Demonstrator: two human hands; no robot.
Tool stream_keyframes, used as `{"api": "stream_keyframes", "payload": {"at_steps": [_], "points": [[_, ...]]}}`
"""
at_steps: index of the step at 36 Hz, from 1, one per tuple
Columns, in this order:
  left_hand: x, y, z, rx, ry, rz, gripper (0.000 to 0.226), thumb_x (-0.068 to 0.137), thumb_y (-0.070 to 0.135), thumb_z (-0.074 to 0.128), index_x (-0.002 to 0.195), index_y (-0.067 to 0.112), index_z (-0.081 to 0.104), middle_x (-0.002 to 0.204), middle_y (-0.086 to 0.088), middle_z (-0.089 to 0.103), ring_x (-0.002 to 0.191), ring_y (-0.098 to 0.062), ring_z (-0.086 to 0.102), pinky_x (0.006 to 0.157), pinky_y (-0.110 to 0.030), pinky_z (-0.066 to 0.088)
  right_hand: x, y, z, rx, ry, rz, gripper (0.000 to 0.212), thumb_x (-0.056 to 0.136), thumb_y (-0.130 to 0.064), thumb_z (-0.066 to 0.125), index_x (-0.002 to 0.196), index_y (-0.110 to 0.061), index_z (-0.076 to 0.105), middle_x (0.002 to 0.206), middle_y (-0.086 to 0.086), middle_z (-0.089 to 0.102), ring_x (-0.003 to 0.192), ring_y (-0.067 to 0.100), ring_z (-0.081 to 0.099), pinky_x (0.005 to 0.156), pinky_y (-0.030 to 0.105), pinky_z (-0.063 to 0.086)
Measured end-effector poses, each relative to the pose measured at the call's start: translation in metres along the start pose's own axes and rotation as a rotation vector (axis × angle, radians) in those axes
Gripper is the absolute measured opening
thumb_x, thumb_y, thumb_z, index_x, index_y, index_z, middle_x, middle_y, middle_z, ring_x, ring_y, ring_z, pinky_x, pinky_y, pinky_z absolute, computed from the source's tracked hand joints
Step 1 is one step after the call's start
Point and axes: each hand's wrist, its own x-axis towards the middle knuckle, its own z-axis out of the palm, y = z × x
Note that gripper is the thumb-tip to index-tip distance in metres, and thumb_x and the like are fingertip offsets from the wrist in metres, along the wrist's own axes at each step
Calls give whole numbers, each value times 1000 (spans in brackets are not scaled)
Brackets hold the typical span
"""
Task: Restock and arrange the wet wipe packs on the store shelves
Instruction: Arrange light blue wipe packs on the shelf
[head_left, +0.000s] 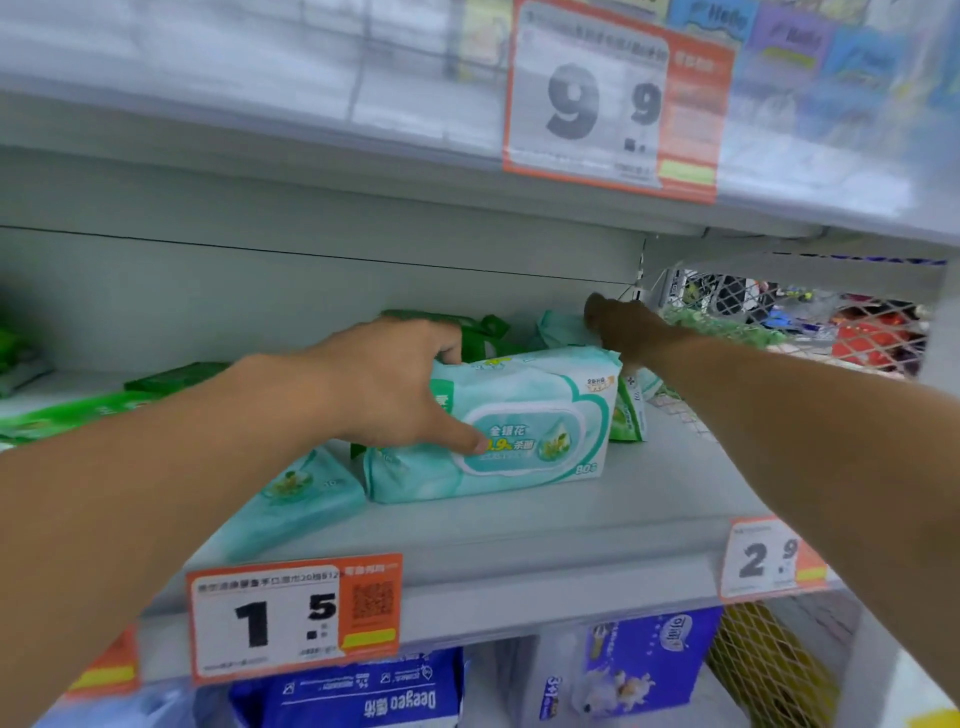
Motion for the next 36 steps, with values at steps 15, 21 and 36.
{"api": "stream_keyframes", "payload": {"at_steps": [15, 21, 36], "points": [[-30, -6, -9, 155, 8, 20, 70, 57, 77, 74, 104, 35, 42, 81, 7, 51, 77, -21, 53, 70, -33, 47, -107, 17, -48, 100, 267, -38, 68, 66, -43, 79, 124, -21, 50, 112, 3, 64, 97, 28, 63, 81, 39, 56], [-75, -34, -32, 146, -7, -124, 78, 60, 70, 78, 121, 33, 46, 98, -2, 58, 87, -24, 52, 70, -31, 36, -174, 18, -66, -64, 397, -278, 80, 66, -30, 87, 135, -13, 51, 128, 16, 61, 112, 37, 58, 96, 41, 44], [-164, 27, -77, -358, 192, 218, 111, 42, 52, 95, 139, 31, 45, 132, 13, 58, 117, -3, 56, 102, -22, 43, -284, -98, -150, 351, 173, -723, 70, 63, -32, 89, 124, -22, 57, 107, -7, 65, 92, 16, 61, 80, 29, 50]]}}
